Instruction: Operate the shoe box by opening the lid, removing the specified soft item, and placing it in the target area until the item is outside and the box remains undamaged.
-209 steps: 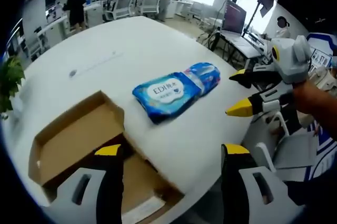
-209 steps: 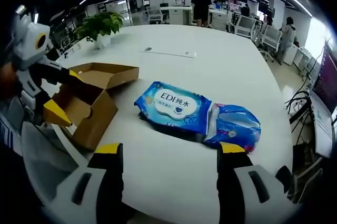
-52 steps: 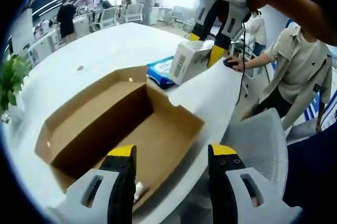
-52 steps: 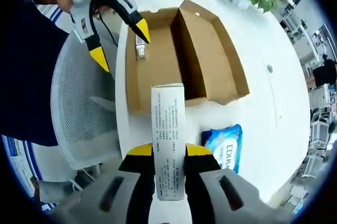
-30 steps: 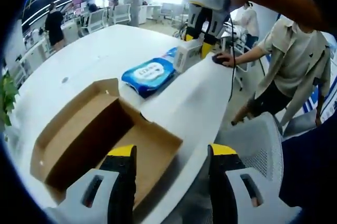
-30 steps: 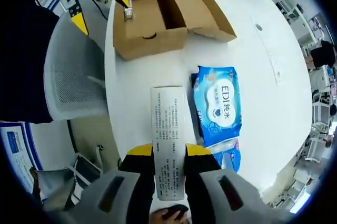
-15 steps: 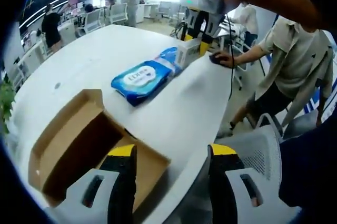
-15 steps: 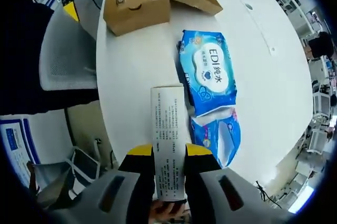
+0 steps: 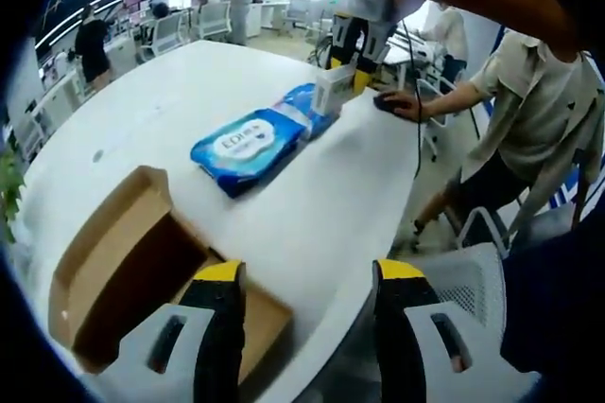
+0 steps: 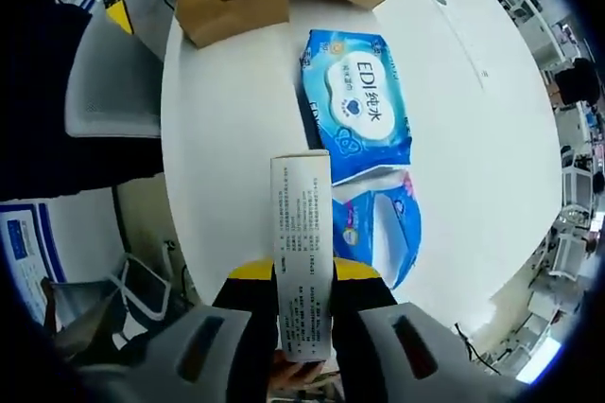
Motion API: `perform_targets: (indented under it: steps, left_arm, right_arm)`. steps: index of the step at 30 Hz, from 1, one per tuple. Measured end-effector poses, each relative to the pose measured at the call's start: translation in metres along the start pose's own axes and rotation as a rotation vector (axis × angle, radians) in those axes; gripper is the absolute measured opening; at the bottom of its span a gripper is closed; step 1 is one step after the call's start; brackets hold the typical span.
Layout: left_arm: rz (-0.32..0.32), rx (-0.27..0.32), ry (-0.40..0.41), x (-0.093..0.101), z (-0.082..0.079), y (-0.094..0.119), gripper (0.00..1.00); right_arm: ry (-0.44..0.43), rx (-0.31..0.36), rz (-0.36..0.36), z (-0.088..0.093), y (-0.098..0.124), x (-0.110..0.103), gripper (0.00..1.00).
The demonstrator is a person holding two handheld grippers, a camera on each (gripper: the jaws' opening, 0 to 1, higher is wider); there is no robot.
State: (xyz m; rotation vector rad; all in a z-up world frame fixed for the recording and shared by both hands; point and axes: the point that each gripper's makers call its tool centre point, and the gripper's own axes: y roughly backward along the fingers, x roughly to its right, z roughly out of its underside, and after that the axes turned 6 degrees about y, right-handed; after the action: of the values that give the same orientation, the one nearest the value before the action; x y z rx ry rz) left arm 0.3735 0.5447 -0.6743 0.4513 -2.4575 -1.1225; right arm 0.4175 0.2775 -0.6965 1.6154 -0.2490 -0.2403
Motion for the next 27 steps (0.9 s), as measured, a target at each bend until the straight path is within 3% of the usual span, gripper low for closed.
perform_targets:
  steps: [8,27]
  left_arm:
    - [-0.009,-0.009,0.014,0.001,-0.002,-0.003,0.53]
    - [-0.054,0.015,0.058,-0.004,-0.019,0.000,0.53]
  right_arm:
    - [0.007,0.005,-0.001,0.005,-0.005,0.017,0.17]
    - [0.044,0.000,0.025,0.011,-0.006,0.093,0.17]
